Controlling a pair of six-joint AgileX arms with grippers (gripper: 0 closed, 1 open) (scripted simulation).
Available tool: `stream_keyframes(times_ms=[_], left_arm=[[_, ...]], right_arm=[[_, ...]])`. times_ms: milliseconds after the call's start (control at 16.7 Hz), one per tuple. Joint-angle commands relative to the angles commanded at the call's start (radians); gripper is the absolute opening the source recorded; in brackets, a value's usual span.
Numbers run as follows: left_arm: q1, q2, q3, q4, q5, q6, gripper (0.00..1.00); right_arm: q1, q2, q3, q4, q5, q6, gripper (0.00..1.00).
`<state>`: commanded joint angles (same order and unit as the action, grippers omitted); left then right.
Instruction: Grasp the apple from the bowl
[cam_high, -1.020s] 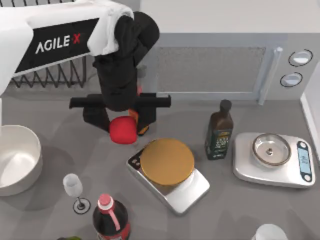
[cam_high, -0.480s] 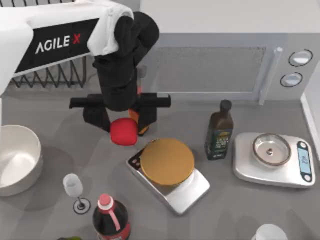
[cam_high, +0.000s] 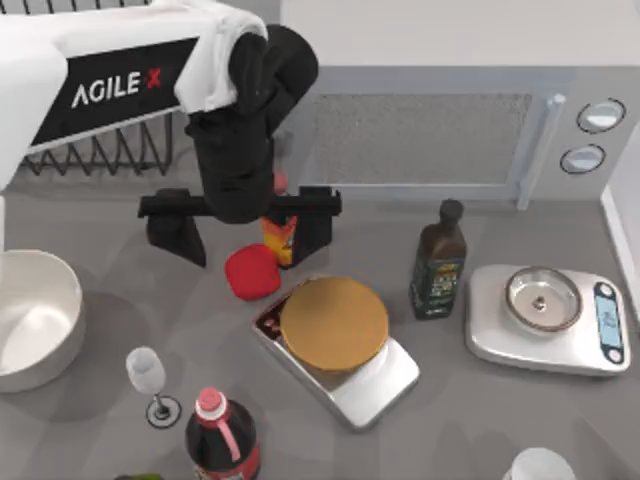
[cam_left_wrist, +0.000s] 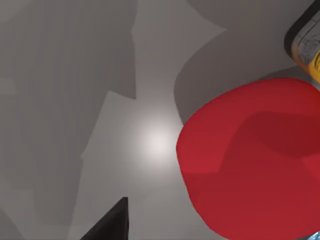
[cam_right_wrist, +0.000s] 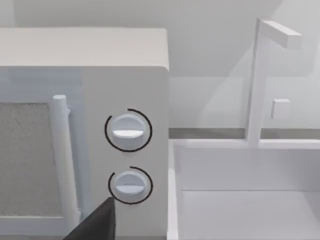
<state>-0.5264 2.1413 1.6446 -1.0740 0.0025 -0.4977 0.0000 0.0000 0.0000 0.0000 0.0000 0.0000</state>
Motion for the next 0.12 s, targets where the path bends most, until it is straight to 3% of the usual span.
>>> stream_keyframes(times_ms=[120], left_arm=[[0.000, 0.000, 0.000, 0.000, 0.000, 0.000, 1.00]], right_arm=[[0.000, 0.000, 0.000, 0.000, 0.000, 0.000, 1.00]])
